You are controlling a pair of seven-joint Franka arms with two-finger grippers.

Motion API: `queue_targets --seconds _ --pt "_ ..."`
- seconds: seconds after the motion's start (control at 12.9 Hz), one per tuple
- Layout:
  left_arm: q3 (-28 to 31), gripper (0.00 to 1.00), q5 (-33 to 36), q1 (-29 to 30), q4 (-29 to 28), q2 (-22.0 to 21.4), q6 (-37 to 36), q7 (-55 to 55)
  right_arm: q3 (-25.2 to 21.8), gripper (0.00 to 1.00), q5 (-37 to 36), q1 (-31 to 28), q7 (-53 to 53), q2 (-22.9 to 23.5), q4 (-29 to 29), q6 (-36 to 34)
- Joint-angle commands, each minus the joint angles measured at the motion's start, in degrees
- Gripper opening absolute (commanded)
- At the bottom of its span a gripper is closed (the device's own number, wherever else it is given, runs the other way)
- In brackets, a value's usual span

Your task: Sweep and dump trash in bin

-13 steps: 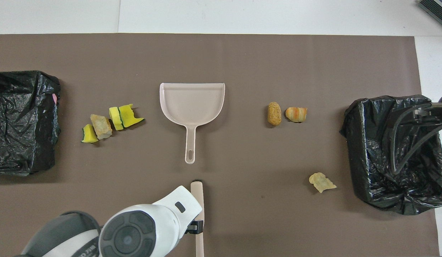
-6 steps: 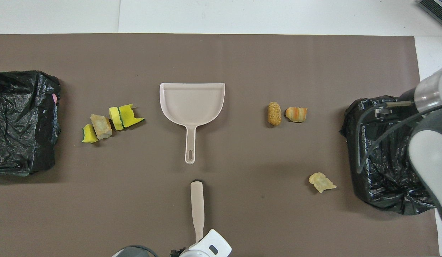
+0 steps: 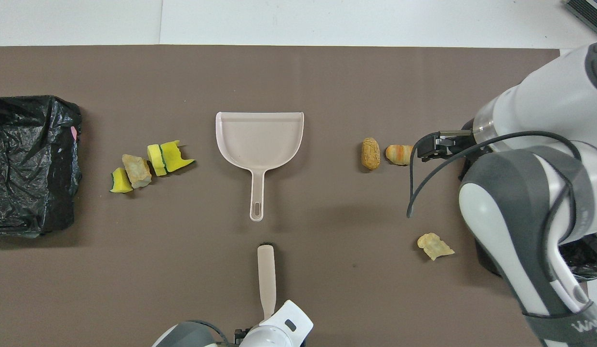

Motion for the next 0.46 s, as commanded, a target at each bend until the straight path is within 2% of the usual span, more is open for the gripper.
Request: queue_targets --seconds 0.0,0.08,0.15,0.23,0.39 --pt "0.71 0.99 -0.58 -0.78 -0.38 1.84 2.07 1.08 0.01 1.00 -0.07 1.15 3.21 0.17 -0.55 1.23" --pt "0.71 0.70 -0.58 -0.87 -0.11 1.84 1.46 1.08 0.01 1.00 -0.07 1.24 3.21 0.08 -0.72 0.96" --pt "0.71 0.49 -0.58 -0.87 0.15 1.76 0.58 1.08 0.01 1.00 -0.07 1.24 3.21 -0.09 -0.90 0.87" --pt "0.71 0.38 -0.58 -0.61 0.41 1.58 -0.38 1.16 0.01 1.00 -0.07 1.16 3.21 -0.09 -0.99 0.96" --pt "0.79 0.28 -0.49 -0.08 2.25 1.49 -3.88 3.17 0.01 1.00 -0.07 1.24 3.21 -0.09 -0.99 0.96"
